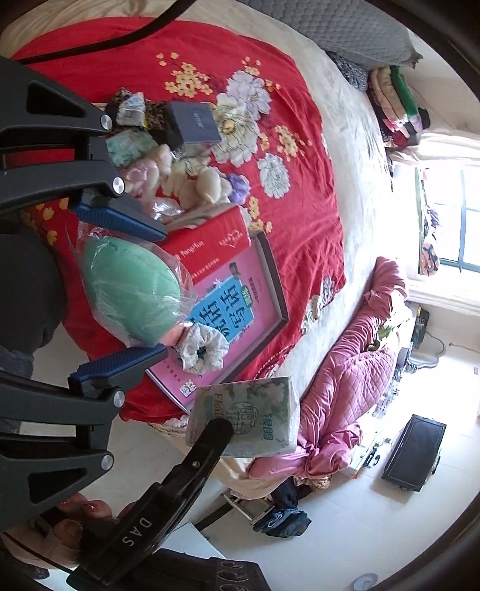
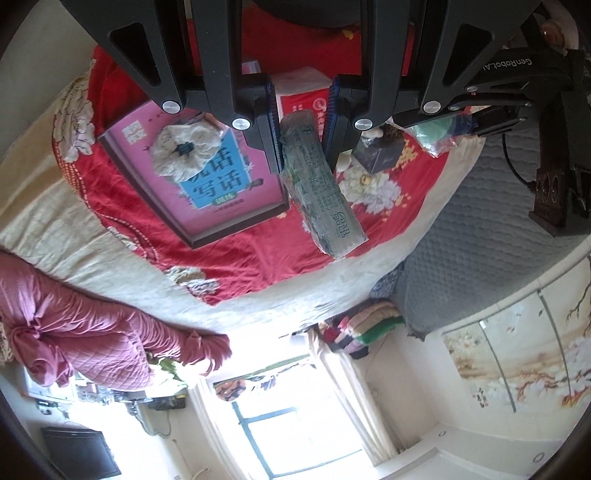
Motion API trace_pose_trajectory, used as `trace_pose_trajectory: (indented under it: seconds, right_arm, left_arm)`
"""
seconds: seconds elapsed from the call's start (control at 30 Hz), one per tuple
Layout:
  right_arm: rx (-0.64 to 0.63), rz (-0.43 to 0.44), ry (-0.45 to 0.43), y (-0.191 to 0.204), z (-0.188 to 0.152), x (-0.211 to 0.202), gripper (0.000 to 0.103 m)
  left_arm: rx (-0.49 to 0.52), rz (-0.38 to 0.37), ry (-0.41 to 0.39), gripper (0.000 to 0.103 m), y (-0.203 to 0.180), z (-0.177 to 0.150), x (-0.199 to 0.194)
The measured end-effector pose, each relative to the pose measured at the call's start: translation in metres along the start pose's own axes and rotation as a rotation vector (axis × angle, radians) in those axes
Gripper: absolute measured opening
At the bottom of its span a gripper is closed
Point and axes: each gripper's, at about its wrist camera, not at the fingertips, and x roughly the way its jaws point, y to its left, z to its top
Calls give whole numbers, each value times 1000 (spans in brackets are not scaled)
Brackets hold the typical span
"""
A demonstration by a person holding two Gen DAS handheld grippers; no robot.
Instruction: Organize soft objects
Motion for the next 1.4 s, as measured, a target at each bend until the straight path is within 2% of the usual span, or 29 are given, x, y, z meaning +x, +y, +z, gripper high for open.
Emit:
trace_pose_trajectory:
  seconds: [0.43,0.87,1.07,1.23,1.4]
  right_arm:
    - [88,-59,-45,-38,3,-14,21]
    - [203,-115,-56,-84,-5,-9,21]
    - [231,-119,-11,-100,-15,10,21]
    - [294,-77,75,-117,-29,37,21]
    - [331,-72,153,-127,-45,62,21]
  left_arm:
    - [68,19,13,57,-32,18,27]
    - [146,25,66,57,-56,28,72]
    - [164,46,101,57,-61,30,100]
    - [171,61,148,57,-62,27,127]
    - [178,78,181,57,-59,25,150]
